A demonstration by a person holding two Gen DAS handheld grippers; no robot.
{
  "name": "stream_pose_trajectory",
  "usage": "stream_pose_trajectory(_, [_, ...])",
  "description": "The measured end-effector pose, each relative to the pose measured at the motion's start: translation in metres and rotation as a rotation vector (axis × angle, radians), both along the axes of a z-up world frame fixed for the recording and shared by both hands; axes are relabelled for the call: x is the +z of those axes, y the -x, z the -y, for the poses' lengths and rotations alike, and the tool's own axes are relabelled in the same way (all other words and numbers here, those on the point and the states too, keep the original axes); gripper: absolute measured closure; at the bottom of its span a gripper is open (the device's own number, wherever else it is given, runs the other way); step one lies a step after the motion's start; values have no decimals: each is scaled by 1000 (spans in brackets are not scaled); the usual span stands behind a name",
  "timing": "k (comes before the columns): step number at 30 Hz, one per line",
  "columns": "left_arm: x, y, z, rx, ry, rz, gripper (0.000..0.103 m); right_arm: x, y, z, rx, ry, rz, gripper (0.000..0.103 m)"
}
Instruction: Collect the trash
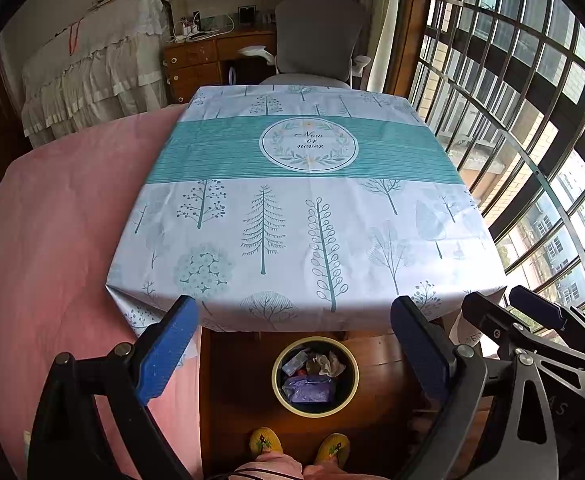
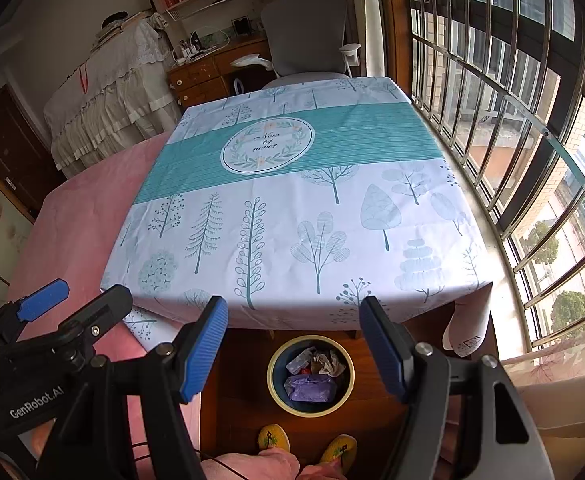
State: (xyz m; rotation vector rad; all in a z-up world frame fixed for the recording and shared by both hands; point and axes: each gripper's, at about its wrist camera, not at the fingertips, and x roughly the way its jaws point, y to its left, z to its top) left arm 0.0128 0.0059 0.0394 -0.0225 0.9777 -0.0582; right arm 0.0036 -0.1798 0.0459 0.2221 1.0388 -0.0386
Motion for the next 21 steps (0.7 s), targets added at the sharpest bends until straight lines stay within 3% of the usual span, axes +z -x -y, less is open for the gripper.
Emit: stream_pose_trajectory(21, [-2,0,-3,30,4,-22,7,1,2,-2,-1,0,0,34])
